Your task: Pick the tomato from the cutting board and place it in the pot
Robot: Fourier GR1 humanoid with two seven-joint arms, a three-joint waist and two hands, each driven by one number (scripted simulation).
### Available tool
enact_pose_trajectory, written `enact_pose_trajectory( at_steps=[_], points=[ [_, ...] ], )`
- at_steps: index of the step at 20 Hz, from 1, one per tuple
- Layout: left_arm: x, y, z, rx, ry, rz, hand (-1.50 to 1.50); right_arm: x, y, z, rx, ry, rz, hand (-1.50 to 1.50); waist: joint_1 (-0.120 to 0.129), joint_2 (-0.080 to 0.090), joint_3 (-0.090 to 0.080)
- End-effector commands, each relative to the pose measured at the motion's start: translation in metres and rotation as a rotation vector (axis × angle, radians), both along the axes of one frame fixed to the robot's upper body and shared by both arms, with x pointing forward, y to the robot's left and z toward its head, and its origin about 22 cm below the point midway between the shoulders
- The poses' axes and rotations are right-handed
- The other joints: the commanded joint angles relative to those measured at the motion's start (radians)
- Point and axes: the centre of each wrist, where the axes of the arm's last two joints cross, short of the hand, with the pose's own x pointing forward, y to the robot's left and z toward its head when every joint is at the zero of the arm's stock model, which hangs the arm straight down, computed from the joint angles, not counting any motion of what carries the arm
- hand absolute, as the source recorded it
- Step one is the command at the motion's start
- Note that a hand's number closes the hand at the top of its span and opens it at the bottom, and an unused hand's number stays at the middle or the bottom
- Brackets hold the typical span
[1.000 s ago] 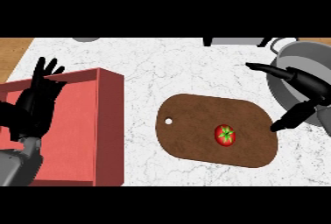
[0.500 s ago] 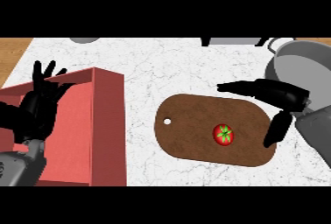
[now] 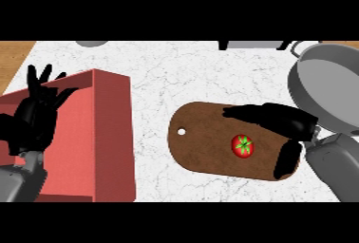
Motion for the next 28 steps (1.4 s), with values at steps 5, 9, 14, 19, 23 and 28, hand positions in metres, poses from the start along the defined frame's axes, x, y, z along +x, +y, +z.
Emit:
enact_pose_trajectory(
  at_steps=[5,9,14,19,23,28],
  points=[
    [-0.004,-0.001,0.0,-0.015,0.021,0.008,0.0,-0.008,-0.006,-0.028,-0.124,-0.038,-0.051,-1.5,0.005,0.002,-0.003],
    [-0.014,0.003,-0.01,0.015,0.023,-0.005,0.0,-0.01,0.019,-0.038,-0.104,-0.034,-0.07,-1.5,0.006,0.002,-0.003],
    [-0.001,-0.018,0.003,-0.031,0.028,-0.014,0.0,-0.003,0.009,-0.051,-0.113,-0.031,-0.047,-1.5,0.004,0.002,-0.003],
    [-0.007,0.004,0.002,-0.01,0.018,-0.014,0.0,0.008,0.012,-0.046,-0.13,-0.042,-0.071,-1.5,0.006,0.003,-0.003],
    [0.001,0.015,-0.006,-0.018,0.029,-0.005,0.0,-0.003,0.019,-0.097,-0.14,-0.04,-0.103,-1.5,0.009,0.005,-0.003],
    [0.006,0.002,0.009,-0.024,0.012,-0.01,0.0,0.016,0.007,-0.077,-0.171,-0.073,0.058,1.5,0.01,0.006,-0.003]
  ],
)
